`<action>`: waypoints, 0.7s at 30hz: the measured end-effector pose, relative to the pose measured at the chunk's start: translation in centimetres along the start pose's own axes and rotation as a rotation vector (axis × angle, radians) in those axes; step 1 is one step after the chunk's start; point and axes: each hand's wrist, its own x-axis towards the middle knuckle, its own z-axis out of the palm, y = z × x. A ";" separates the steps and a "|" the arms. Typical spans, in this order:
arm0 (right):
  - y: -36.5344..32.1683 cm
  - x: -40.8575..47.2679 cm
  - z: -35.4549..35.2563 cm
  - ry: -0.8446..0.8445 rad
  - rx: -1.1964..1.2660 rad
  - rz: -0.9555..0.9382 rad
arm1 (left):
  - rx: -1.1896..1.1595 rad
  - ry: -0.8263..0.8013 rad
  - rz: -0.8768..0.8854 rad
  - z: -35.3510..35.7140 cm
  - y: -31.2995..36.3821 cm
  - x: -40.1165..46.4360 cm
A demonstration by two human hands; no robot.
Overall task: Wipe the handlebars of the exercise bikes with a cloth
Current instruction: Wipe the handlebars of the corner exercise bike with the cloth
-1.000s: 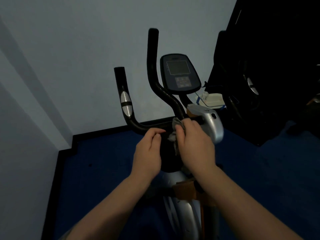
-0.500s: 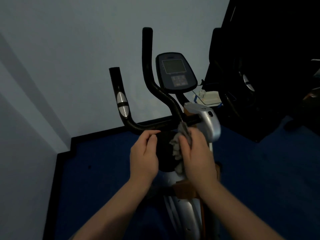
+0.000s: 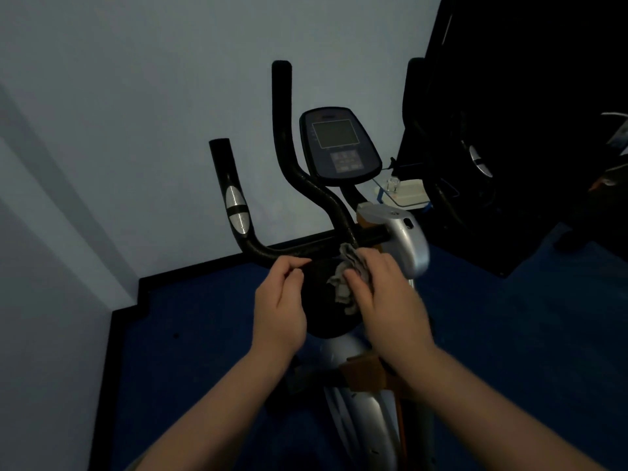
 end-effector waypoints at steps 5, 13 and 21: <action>-0.7 3.5 -0.1 -0.028 -0.150 -0.223 | -0.103 0.037 0.036 0.5 -0.1 0.0; 0.4 2.0 -1.3 -0.096 -0.069 -0.199 | -0.114 0.022 0.019 0.4 -0.2 -0.1; 0.5 0.8 0.3 0.059 -0.283 -0.293 | -0.081 0.072 0.040 0.9 -0.4 -0.2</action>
